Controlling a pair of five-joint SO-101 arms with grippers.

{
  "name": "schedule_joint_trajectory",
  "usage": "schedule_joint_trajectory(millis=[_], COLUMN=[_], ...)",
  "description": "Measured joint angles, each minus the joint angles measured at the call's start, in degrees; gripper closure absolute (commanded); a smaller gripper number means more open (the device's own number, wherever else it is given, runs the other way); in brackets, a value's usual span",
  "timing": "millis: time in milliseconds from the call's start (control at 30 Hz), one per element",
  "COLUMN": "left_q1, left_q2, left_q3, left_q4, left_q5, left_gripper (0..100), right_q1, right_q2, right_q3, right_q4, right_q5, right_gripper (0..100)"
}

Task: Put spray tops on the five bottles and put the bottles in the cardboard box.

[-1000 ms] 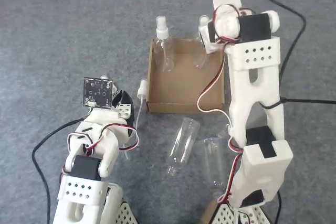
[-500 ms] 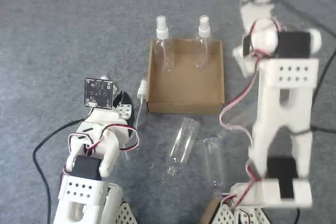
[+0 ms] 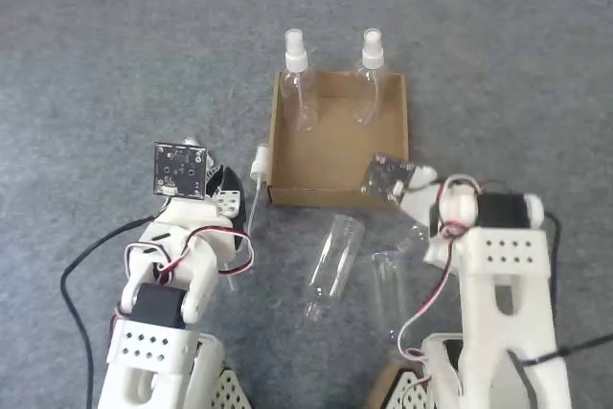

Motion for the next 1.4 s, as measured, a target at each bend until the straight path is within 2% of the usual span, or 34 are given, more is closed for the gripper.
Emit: schedule_joint_trajectory(millis=[167, 467, 867, 1000, 1400], left_q1=[0.00, 0.00, 0.00, 0.00, 0.00], left_q2=[0.00, 0.00, 0.00, 0.00, 0.00], left_q3=[0.00, 0.00, 0.00, 0.00, 0.00], left_q4=[0.00, 0.00, 0.00, 0.00, 0.00], left_q5=[0.00, 0.00, 0.00, 0.00, 0.00], left_gripper=[99, 99, 99, 99, 99], right_q1=[-0.35, -0.44, 1.23, 2.99, 14.15], right_q2=[-0.88, -0.44, 17.14, 18.64, 17.49], right_q3=[8.53, 11.43, 9.41, 9.05, 6.68], right_q4=[-7.91, -15.21, -25.32, -27.25, -27.43], right_q5=[0.97, 1.32, 1.41, 1.49, 1.49], right_gripper=[60.8, 61.4, 63.0, 71.4, 72.3])
